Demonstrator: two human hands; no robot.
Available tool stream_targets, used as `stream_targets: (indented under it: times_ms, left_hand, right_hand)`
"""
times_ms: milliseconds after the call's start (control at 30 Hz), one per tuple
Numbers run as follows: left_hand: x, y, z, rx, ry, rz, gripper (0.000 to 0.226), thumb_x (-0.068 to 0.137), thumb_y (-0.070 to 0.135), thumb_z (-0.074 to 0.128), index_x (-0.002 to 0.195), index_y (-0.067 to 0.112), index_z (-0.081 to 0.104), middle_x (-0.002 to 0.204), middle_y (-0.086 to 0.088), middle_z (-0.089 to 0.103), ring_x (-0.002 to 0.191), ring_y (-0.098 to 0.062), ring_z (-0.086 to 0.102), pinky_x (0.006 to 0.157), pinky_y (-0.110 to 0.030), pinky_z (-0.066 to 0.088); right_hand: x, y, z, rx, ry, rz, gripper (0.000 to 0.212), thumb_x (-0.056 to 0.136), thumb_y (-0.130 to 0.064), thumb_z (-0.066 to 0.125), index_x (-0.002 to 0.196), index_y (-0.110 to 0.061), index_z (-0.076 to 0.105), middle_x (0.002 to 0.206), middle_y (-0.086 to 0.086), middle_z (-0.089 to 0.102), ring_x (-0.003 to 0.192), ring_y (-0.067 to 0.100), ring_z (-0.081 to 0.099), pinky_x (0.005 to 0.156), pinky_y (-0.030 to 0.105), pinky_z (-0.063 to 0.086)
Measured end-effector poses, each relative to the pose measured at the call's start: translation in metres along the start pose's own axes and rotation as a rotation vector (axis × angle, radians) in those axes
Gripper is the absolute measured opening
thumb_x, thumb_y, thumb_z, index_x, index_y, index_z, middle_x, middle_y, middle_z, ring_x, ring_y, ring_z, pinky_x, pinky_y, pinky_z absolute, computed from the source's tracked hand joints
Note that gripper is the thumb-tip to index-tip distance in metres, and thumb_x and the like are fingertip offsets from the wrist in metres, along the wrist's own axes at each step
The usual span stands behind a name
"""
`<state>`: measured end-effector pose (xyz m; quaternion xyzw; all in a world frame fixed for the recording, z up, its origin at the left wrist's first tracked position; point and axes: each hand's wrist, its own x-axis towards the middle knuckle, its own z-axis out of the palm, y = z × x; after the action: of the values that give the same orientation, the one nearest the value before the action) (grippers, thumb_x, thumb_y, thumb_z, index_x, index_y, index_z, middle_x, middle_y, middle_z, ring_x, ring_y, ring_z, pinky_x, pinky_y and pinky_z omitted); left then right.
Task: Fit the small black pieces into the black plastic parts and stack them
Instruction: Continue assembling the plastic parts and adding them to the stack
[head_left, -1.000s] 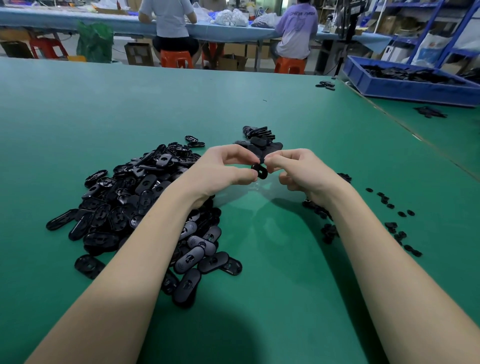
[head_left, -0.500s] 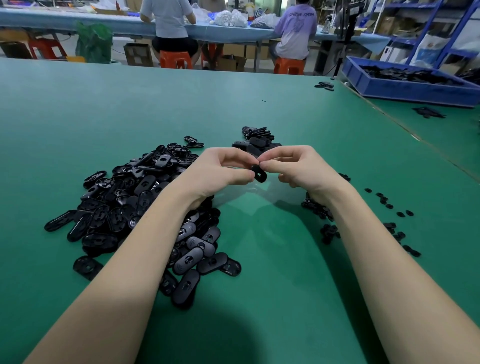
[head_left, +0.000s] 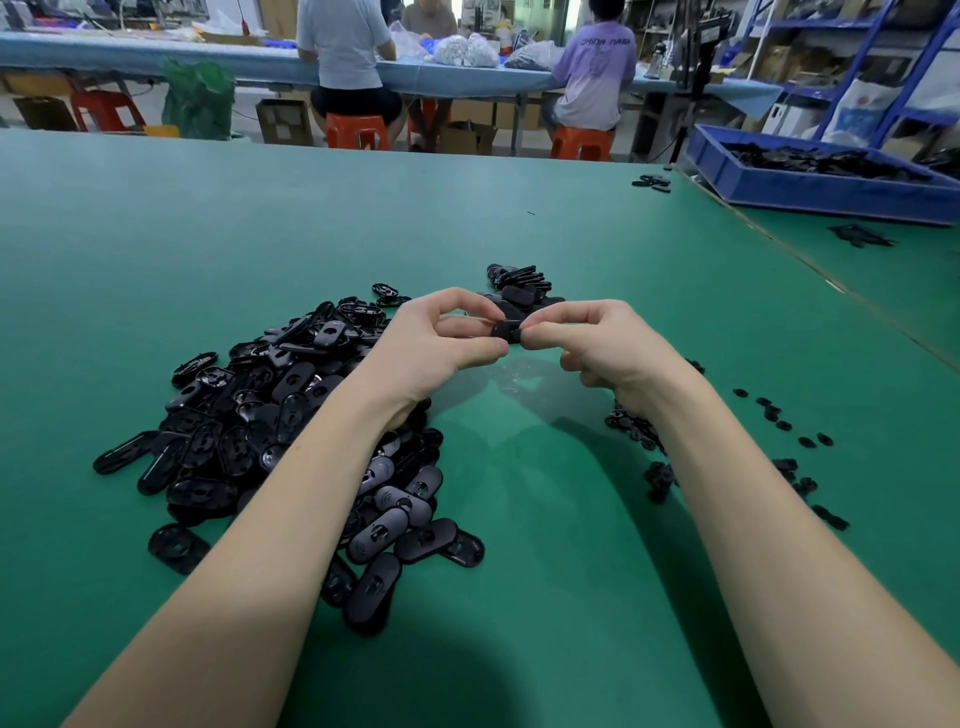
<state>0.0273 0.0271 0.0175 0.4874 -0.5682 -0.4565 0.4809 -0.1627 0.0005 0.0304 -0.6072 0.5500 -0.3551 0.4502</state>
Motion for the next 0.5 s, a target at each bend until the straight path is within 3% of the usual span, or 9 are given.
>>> stream_targets:
  times_ms: [367,500]
  left_hand:
    - [-0.0016,0.0015,0.0021,0.041,-0.006,0.014,0.025,0.079,-0.002,0.079,0.091,0.018,0.07,0.071,0.006,0.073,0.071,-0.006,0.068,0.07,-0.012,0.049]
    - [-0.001,0.002,0.0002,0.033,0.017,-0.003,0.025,0.079,0.001,0.08,0.091,0.021,0.072,0.083,-0.001,0.077,0.077,-0.01,0.07,0.082,-0.02,0.053]
  right_hand:
    - [-0.0017,-0.001,0.0031,-0.019,0.044,0.018,0.009,0.079,-0.024,0.081,0.072,-0.028,0.077,0.056,-0.014,0.055,0.045,0.003,0.04,0.041,0.016,0.026]
    - [-0.0018,-0.0022,0.0033,-0.009,0.058,0.019,0.011,0.078,-0.025,0.084,0.075,-0.027,0.074,0.051,-0.016,0.052,0.042,0.003,0.038,0.04,0.016,0.025]
